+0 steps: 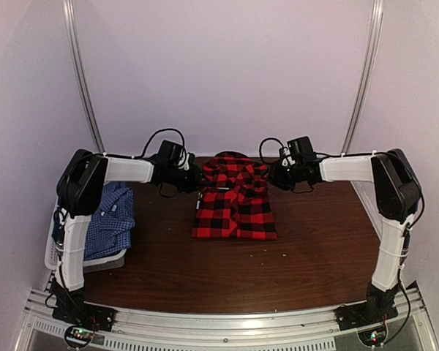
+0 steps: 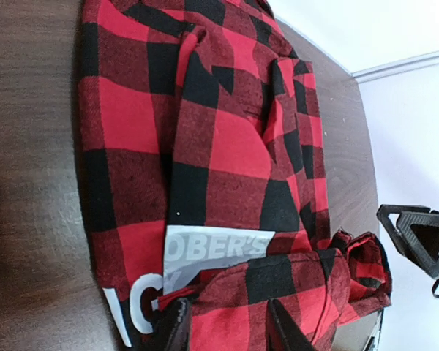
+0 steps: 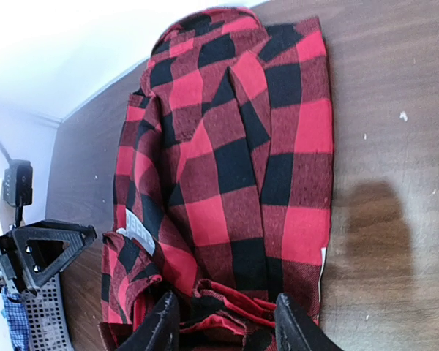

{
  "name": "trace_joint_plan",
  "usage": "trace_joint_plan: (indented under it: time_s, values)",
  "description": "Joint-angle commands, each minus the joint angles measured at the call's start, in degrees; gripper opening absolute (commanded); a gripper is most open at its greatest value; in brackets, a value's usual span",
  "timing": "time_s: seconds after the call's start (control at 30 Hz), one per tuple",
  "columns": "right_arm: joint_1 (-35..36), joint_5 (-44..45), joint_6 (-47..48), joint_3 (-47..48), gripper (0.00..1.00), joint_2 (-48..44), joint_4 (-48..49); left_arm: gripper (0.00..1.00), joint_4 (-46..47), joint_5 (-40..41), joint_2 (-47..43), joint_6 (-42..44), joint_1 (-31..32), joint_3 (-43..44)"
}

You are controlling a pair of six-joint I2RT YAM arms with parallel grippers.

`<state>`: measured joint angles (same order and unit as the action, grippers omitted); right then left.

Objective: Fold and stack the long sleeve shirts
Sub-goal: Smooth out the 2/3-rectangle-folded shirt at the center of the board.

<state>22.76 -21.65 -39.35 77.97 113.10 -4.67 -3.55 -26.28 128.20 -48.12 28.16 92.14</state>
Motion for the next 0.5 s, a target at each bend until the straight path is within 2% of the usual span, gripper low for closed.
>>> trace_joint_plan:
  time_s: [0.0, 0.2, 0.47]
  values:
    - [-0.40, 2.08, 2.41, 1.47, 0.51, -2.87, -2.97, 0.45, 1.25, 2.06, -1.94, 1.20, -0.65, 1.42]
    - [1.03, 4.27, 4.23, -4.62, 0.54, -9.08, -3.05, 0.49, 0.67, 3.86, -6.43, 2.99, -0.65, -2.41]
    - [8.41, 4.81, 4.97, -14.70, 0.37, -17.76, -0.66, 0.50, 0.77, 4.99, -14.56, 3.71, 0.09, -10.29]
